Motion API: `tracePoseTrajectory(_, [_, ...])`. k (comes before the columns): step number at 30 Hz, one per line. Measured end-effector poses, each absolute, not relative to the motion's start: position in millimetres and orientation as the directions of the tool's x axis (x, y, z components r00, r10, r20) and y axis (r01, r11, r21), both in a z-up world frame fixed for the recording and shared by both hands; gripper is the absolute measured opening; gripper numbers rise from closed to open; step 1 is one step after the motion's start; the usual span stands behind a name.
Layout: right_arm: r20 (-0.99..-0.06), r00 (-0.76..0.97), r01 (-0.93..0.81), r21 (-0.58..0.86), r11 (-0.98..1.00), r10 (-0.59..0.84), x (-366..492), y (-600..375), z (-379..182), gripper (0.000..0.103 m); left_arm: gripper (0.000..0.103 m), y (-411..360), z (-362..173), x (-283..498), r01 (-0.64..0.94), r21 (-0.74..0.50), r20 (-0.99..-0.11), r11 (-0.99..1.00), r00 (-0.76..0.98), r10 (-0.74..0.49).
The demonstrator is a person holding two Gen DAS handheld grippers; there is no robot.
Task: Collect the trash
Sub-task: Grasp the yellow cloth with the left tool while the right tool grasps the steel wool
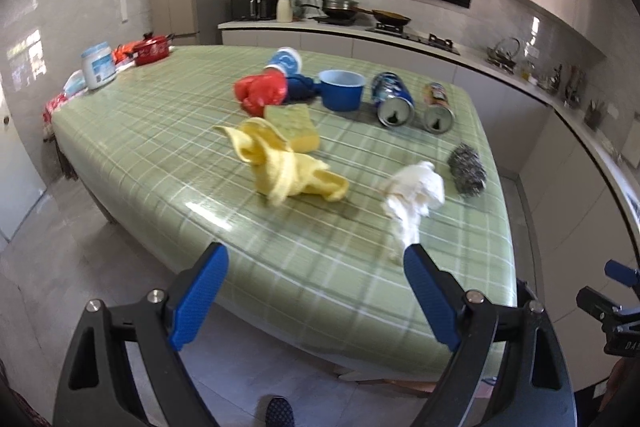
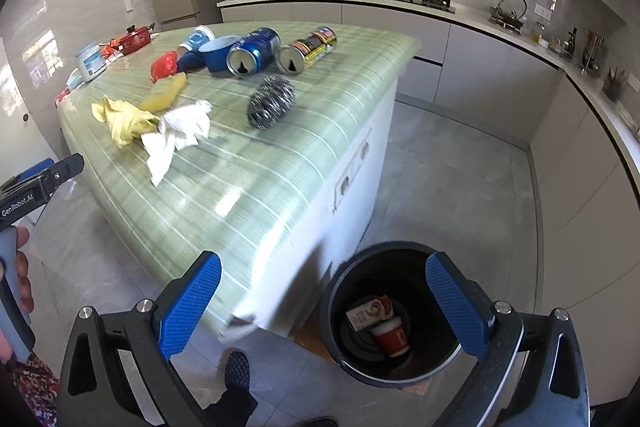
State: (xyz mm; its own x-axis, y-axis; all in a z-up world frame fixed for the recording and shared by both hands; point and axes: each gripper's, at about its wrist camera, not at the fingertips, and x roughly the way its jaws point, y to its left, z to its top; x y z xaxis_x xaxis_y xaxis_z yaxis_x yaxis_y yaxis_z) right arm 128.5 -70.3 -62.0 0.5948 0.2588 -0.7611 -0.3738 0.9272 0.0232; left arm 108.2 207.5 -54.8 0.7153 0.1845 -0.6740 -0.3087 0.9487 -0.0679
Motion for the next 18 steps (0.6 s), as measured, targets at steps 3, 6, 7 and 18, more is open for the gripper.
tracePoseTrajectory(3, [-0.756, 0.601, -0.375, 0.022, 0.927, 0.261, 134, -57, -58, 0.103, 0.090, 227, -57, 114, -0.326, -0.086, -0.675, 0.941, 0.714, 0.186])
tracePoseTrajectory(6, [-0.746, 0.612, -0.370, 0.023, 0.929, 0.262, 142, -43, -54, 0.103, 0.089, 242, -60, 124, -0.328, -0.060, -0.678, 0.943, 0.706, 0.202])
tracePoseTrajectory(7, [-0.743, 0.616, -0.366, 0.022, 0.930, 0.260, 146, -38, -52, 0.103, 0.089, 245, -62, 128, -0.320, -0.048, -0.678, 0.946, 0.706, 0.205])
tracePoseTrajectory(18, [-0.750, 0.609, -0.352, 0.037, 0.935, 0.259, 197, 9, -56, 0.089, 0.085, 275, -81, 186, -0.282, -0.055, -0.711, 0.958, 0.685, 0.161])
